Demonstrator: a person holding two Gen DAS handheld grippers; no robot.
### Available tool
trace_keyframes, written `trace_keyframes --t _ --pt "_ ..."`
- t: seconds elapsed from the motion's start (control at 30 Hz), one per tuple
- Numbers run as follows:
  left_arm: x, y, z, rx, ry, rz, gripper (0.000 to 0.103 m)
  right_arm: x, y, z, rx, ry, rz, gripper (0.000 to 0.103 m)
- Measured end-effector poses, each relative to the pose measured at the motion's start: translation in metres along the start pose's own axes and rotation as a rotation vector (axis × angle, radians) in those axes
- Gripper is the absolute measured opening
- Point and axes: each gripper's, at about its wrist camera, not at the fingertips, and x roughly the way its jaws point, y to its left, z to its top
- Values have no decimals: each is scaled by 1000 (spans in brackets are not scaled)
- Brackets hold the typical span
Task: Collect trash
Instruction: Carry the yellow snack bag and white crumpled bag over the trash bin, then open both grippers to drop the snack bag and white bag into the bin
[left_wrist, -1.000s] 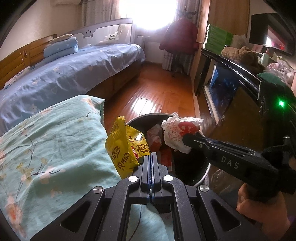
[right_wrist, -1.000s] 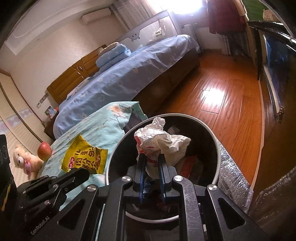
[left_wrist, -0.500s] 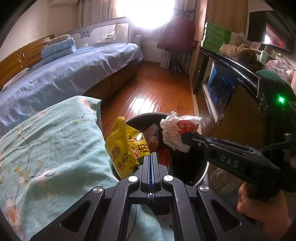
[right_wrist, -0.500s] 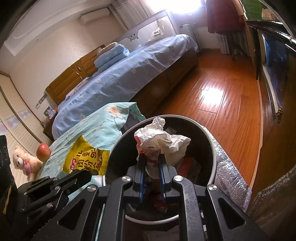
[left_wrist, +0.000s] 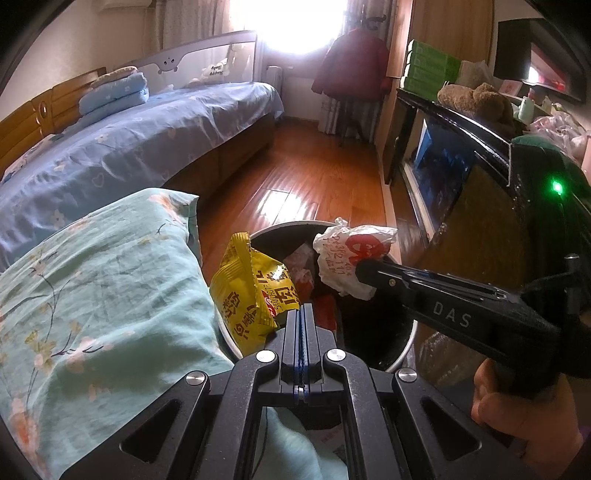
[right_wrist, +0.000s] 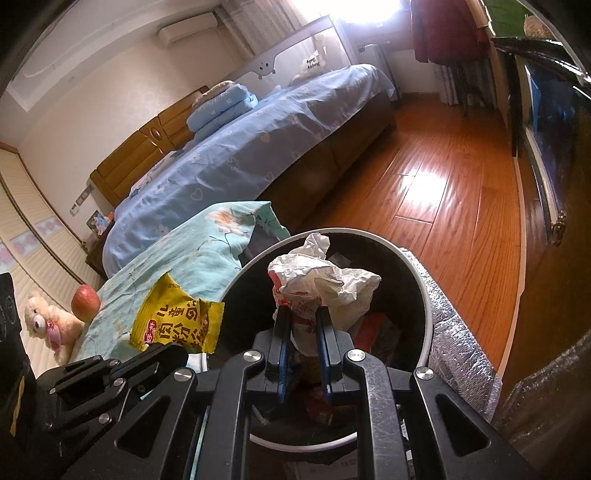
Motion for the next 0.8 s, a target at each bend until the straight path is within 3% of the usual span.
trace_keyframes --t 0.8 --pt "9 3 3 -13 18 -7 0 12 -3 8 5 28 -1 15"
